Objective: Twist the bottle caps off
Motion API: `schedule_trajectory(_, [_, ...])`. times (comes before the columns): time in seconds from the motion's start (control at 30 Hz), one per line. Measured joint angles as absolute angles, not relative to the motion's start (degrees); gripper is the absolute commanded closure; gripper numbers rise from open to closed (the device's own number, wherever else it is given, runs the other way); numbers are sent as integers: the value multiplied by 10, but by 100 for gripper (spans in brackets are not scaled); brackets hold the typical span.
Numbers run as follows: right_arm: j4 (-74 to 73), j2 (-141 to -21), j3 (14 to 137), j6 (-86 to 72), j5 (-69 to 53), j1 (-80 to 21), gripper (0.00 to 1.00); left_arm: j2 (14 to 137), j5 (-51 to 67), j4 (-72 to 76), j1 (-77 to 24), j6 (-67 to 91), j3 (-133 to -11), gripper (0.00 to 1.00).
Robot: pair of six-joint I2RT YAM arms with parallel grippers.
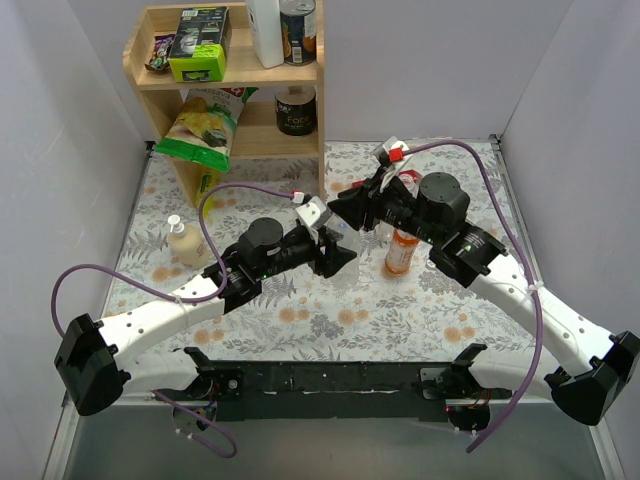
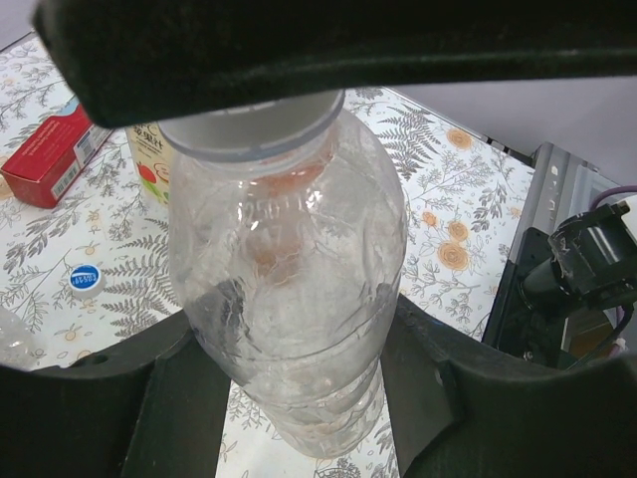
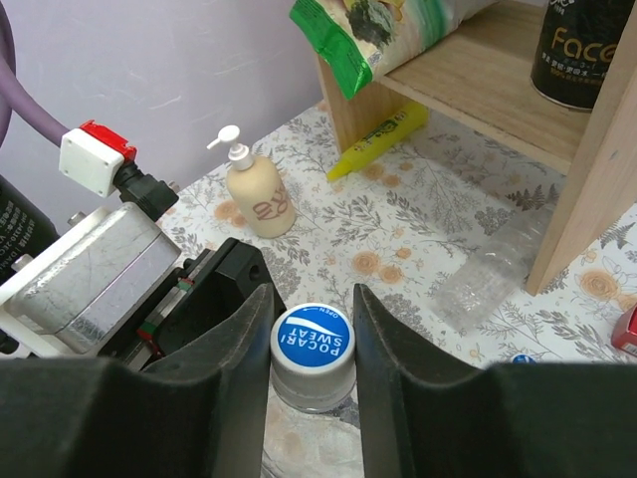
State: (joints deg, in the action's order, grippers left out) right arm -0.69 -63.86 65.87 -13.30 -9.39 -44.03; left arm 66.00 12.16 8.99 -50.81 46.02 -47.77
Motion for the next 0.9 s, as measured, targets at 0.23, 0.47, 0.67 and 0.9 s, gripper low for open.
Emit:
schedule_trajectory(0.23, [-26,-639,669,-130,-112,-438,99,660,120,90,-509,454,-478,65])
schedule_trajectory(0.47, [-46,-644,685,-139,-225,-388,99,653,147,92,-511,446,-478,64])
schedule_trajectory(0.67, [-23,-637,685,-164,-358,-352,99,636,218,98,-510,456,-477,64])
schedule_trajectory(0.9, [57,-621,676,-210,-492,-335,99,621,343,148,-506,489,-474,64])
